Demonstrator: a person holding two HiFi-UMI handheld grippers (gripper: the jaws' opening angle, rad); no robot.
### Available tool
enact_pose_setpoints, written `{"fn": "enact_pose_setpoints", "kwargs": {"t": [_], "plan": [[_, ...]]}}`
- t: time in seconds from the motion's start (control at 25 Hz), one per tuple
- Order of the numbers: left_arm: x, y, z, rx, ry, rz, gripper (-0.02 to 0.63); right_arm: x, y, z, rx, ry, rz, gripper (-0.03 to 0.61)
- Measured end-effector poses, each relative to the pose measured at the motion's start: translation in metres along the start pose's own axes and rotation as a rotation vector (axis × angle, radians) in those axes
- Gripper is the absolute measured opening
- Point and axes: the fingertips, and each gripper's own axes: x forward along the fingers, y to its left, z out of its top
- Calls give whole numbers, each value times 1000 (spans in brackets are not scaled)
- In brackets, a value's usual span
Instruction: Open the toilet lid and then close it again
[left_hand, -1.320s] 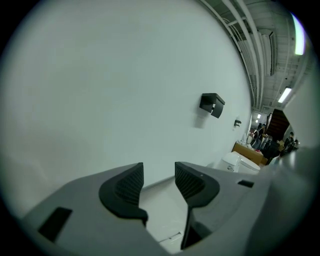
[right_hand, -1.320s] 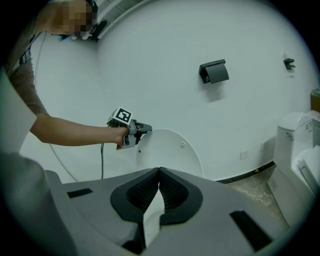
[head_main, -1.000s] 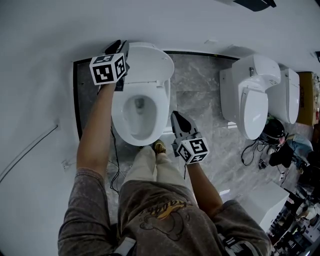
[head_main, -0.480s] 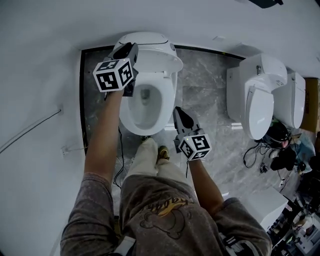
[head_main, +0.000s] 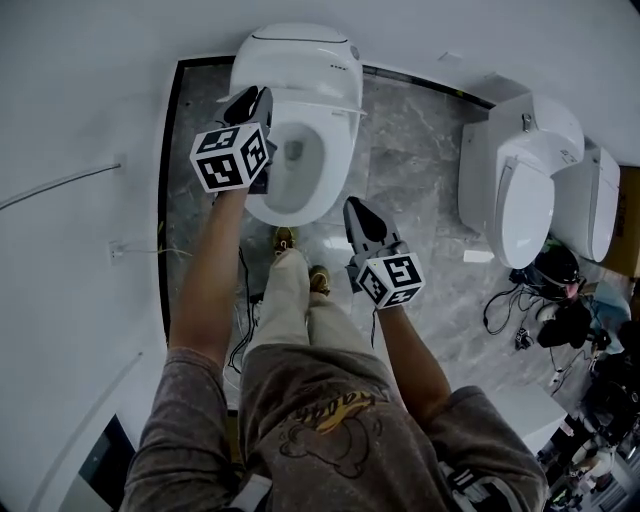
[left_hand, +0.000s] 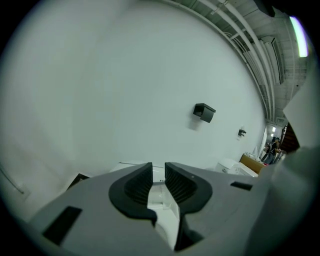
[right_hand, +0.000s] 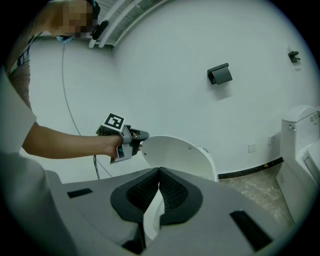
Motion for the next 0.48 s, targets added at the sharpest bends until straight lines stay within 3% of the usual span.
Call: {"fn": "enact_pose_setpoints", "kwargs": {"t": [0.16,0.24,0.36,0.48], "plan": [[-30,1,-29,-12,20,57,82,-31,1,-16,6,22,-7,26],[-46,1,-44,-38,21,82,127,-42,1,-25,13,35,-19,26],[-62,1,-72,-69,68,72,145,-44,5,-33,13,44,-21,26],[-73,2,-84,-161,73,43,156,-41,15,-35,4,37,-12,26]]}}
